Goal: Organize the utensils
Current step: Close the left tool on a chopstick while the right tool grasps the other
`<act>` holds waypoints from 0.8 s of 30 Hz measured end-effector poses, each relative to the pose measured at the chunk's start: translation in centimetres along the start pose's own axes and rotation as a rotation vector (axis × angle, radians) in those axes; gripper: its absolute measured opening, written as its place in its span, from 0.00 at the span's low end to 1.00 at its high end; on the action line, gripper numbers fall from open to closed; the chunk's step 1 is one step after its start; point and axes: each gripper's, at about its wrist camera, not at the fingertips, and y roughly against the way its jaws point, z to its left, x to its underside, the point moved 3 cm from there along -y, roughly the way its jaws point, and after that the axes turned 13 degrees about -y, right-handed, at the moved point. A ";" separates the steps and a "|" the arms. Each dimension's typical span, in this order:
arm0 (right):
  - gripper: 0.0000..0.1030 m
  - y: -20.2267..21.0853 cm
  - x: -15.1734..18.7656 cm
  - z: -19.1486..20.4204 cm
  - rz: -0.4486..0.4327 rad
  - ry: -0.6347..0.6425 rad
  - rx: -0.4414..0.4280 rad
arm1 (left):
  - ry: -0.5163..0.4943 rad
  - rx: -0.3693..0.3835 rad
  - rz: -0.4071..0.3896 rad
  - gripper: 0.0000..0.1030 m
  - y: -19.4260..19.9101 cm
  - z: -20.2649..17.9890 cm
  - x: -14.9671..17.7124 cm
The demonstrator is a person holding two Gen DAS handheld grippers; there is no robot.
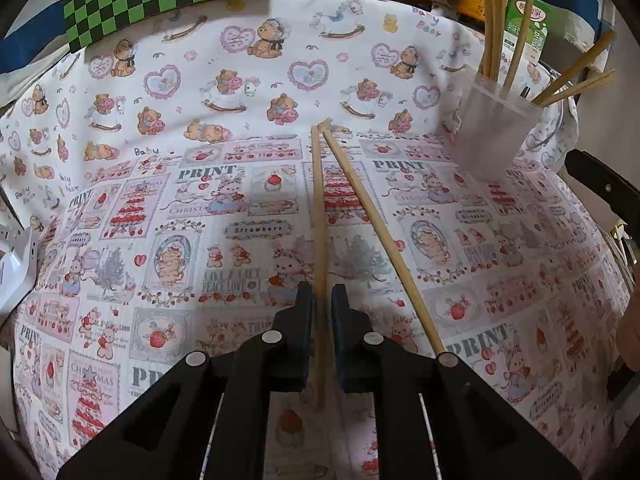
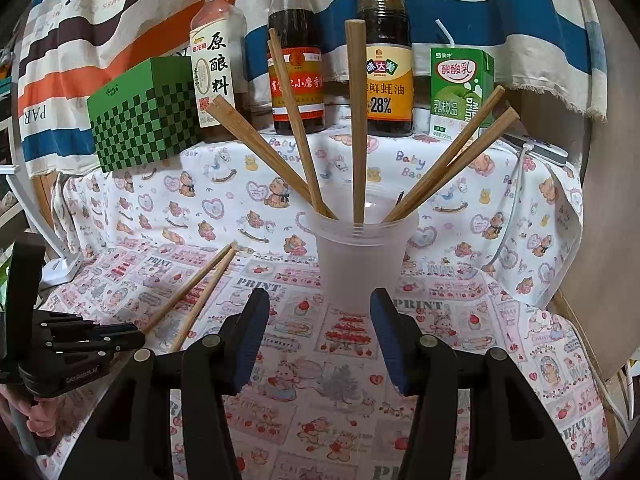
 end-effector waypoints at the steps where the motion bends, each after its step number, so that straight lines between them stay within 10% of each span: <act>1: 0.53 0.0 0.0 0.0 0.002 0.001 0.000 | 0.011 0.010 -0.003 0.04 0.0 0.2 0.1; 11: 0.44 -0.8 1.2 1.9 0.091 0.009 -0.024 | 0.105 -0.037 -0.330 0.04 8.0 2.6 -0.3; 24: 0.37 -4.7 4.8 11.0 0.399 0.041 -0.090 | 0.158 -0.147 -0.472 0.04 11.4 4.0 0.1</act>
